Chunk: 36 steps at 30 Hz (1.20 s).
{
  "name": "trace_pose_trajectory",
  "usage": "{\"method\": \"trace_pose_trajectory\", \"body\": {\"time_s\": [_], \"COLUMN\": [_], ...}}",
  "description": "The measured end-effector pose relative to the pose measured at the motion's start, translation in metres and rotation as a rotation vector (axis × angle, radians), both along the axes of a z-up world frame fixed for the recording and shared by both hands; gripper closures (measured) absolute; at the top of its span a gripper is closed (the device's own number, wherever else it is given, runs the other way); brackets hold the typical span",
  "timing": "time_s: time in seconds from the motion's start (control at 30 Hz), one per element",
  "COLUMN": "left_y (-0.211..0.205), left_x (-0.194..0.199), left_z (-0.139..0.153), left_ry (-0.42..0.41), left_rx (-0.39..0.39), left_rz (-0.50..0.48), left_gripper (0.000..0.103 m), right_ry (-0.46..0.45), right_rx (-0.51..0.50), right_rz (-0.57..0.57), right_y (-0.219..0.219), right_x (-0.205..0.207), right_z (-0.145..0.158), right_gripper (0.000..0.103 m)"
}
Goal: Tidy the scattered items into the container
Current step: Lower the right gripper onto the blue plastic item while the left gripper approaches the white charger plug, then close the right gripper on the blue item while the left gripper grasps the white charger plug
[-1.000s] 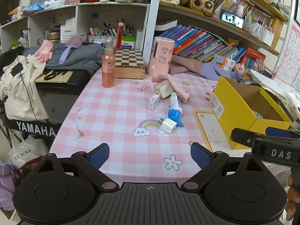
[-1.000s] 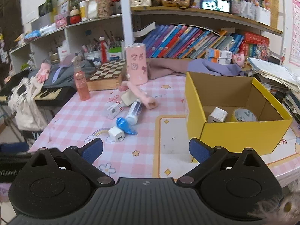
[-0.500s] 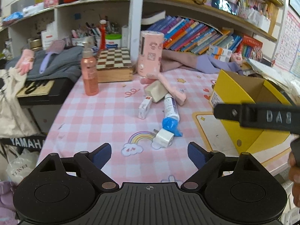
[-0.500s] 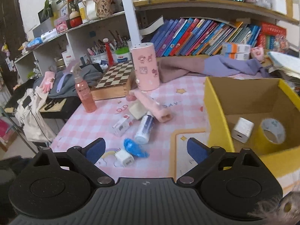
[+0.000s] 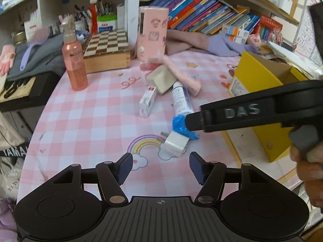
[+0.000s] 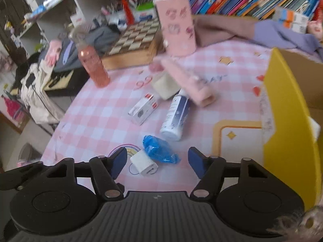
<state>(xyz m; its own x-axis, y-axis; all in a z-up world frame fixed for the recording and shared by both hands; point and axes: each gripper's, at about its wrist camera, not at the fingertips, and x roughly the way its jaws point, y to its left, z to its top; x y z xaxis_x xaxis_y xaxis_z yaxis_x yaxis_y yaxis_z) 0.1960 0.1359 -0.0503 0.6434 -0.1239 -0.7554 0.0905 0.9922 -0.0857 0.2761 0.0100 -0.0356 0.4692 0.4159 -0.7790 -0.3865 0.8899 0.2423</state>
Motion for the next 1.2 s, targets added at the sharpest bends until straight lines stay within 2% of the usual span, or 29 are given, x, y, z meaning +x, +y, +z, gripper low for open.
{"method": "trace_pose_trajectory", "body": {"time_s": [0.2, 0.27, 0.3, 0.33, 0.47, 0.63, 0.93, 0.97, 1.03, 1.2], "left_y": [0.000, -0.002, -0.002, -0.003, -0.009, -0.023, -0.026, -0.026, -0.025, -0.017], "left_x": [0.008, 0.012, 0.015, 0.017, 0.030, 0.045, 0.062, 0.062, 0.060, 0.059], "left_z": [-0.006, -0.007, -0.008, -0.009, -0.015, -0.023, -0.037, -0.037, -0.037, -0.035], "left_ry": [0.020, 0.024, 0.026, 0.029, 0.034, 0.045, 0.057, 0.054, 0.046, 0.044], "left_rx": [0.018, 0.017, 0.015, 0.011, -0.006, 0.007, 0.055, 0.055, 0.051, 0.003], "left_rz": [-0.018, -0.027, -0.031, -0.033, -0.053, -0.098, -0.111, -0.110, -0.106, -0.072], "left_gripper": [0.041, 0.041, 0.041, 0.041, 0.041, 0.041, 0.042, 0.045, 0.058, 0.058], "right_ry": [0.052, 0.066, 0.074, 0.082, 0.076, 0.053, 0.066, 0.065, 0.061, 0.064], "right_rx": [-0.035, -0.025, -0.011, -0.008, 0.001, 0.015, 0.018, 0.019, 0.019, 0.022], "right_rz": [0.019, 0.021, 0.023, 0.027, 0.011, -0.036, -0.058, -0.059, -0.060, -0.057], "right_y": [0.017, 0.016, 0.014, 0.012, -0.003, -0.018, -0.031, -0.031, -0.032, -0.032], "right_x": [0.026, 0.032, 0.034, 0.036, 0.037, 0.038, 0.036, 0.036, 0.035, 0.032], "right_z": [-0.025, -0.030, -0.031, -0.029, -0.017, -0.007, -0.006, -0.006, -0.006, -0.004], "right_gripper": [0.049, 0.056, 0.061, 0.070, 0.077, 0.079, 0.080, 0.080, 0.080, 0.080]}}
